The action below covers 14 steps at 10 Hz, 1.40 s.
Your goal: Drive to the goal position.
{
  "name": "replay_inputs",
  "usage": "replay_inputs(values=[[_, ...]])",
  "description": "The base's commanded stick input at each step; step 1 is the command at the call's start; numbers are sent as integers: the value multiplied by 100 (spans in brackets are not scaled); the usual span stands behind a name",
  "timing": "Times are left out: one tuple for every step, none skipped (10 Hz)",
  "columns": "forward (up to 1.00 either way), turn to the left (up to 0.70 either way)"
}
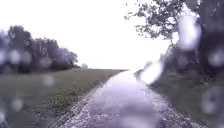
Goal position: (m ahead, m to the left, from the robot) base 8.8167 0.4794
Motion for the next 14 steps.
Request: replay_inputs(values=[[0, 0], [0, 0], [0, 0], [0, 0], [0, 0], [0, 0], [0, 0], [0, 0], [2, 0], [45, 0], [45, 0], [45, 0], [45, 0], [45, 0]])
